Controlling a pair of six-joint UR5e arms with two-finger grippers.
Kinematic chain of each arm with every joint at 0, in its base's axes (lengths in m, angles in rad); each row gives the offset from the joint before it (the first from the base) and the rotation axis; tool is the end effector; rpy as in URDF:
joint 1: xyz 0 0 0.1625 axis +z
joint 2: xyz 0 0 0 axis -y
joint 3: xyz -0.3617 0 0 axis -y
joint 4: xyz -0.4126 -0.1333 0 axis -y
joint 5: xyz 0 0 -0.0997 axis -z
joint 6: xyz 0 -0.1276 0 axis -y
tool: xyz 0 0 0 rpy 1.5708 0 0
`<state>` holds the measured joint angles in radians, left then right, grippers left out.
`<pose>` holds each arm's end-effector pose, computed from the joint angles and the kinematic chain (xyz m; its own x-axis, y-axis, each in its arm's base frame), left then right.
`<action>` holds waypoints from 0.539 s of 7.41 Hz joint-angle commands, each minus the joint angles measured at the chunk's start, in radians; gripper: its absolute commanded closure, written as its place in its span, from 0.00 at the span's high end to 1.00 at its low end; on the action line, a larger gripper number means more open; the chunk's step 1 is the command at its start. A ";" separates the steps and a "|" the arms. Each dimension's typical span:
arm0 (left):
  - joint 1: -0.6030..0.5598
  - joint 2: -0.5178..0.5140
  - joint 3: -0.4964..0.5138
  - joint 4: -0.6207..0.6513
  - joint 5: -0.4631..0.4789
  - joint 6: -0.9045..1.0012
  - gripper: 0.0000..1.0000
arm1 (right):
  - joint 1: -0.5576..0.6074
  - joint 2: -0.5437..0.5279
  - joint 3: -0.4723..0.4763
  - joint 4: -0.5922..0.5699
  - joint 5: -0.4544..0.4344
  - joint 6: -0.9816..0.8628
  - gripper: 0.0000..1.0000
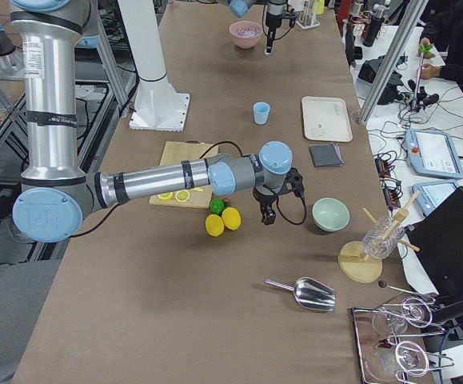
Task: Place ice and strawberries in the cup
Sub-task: 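Carry the ice over the blue cup and open the left gripper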
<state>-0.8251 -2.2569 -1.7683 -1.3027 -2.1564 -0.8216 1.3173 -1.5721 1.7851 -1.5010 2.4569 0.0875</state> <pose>0.3838 -0.5081 0.1527 0.6751 0.1056 -0.7301 -0.0875 0.9942 0.0628 -0.0973 -0.5131 0.4867 0.5769 -0.2852 0.7654 0.1911 0.9582 0.2130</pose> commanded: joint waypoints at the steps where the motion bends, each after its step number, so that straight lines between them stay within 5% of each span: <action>1: 0.120 -0.143 0.184 -0.171 0.077 -0.198 0.00 | -0.016 0.020 0.002 0.001 -0.003 0.038 1.00; 4: 0.216 -0.265 0.358 -0.326 0.154 -0.351 0.00 | -0.018 0.018 0.004 0.002 -0.012 0.037 1.00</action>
<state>-0.6453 -2.4737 -1.4803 -1.5661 -2.0421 -1.1113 1.3000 -1.5542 1.7872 -1.4989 2.4481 0.1238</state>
